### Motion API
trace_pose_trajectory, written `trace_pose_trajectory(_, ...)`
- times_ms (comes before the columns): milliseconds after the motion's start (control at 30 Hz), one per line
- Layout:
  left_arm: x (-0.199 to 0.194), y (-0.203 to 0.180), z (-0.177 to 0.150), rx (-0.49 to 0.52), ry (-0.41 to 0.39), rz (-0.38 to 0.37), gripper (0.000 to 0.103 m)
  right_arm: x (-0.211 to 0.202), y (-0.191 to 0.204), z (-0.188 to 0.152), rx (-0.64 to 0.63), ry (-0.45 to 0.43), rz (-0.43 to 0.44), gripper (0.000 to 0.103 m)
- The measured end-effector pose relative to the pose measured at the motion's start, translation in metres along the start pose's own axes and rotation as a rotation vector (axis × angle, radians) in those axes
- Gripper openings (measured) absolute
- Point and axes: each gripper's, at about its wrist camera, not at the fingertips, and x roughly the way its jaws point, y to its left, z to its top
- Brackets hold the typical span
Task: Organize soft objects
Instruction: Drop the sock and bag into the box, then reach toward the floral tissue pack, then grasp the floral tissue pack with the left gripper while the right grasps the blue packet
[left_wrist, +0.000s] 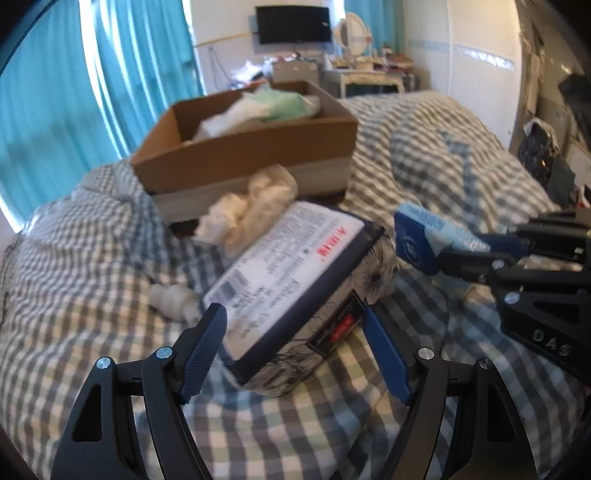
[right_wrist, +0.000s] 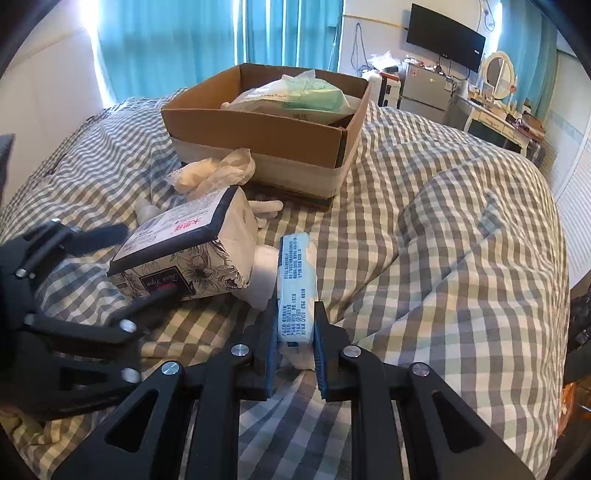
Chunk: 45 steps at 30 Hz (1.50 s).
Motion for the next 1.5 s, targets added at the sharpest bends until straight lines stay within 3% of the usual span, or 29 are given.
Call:
trace_pose_trajectory(200, 0.018, -0.009, -0.004, 0.054, 0.029, 0.06, 0.077, 0.003, -0.002, -0.001, 0.012, 0.009, 0.007, 0.016)
trace_pose_trajectory(333, 0.031, -0.011, -0.003, 0.083, 0.045, 0.139, 0.078, 0.004, -0.002, -0.001, 0.016, 0.013, 0.008, 0.016)
trace_pose_trajectory(400, 0.035, -0.007, -0.001, 0.068, 0.049, 0.163, 0.074, 0.004, -0.003, -0.001, 0.018, 0.014, 0.009, 0.016)
trace_pose_trajectory(500, 0.029, 0.003, 0.001, 0.027, 0.025, 0.146, 0.059, 0.004, -0.003, -0.001, 0.019, 0.014, 0.009, 0.016)
trace_pose_trajectory(700, 0.005, 0.021, 0.003, -0.057, -0.022, 0.085, 0.047, 0.001, -0.004, -0.001, 0.023, -0.002, 0.016, 0.016)
trace_pose_trajectory(1167, -0.071, 0.053, 0.037, -0.177, -0.181, -0.006, 0.044, -0.053, -0.002, 0.033, 0.007, -0.148, 0.024, 0.015)
trace_pose_trajectory(1333, -0.08, 0.057, 0.043, -0.179, -0.201, -0.001, 0.044, -0.072, 0.006, 0.043, -0.005, -0.202, 0.114, 0.015)
trace_pose_trajectory(1500, -0.065, 0.062, 0.036, -0.196, -0.16, 0.002, 0.044, -0.069, 0.026, 0.037, -0.067, -0.2, 0.214, 0.015)
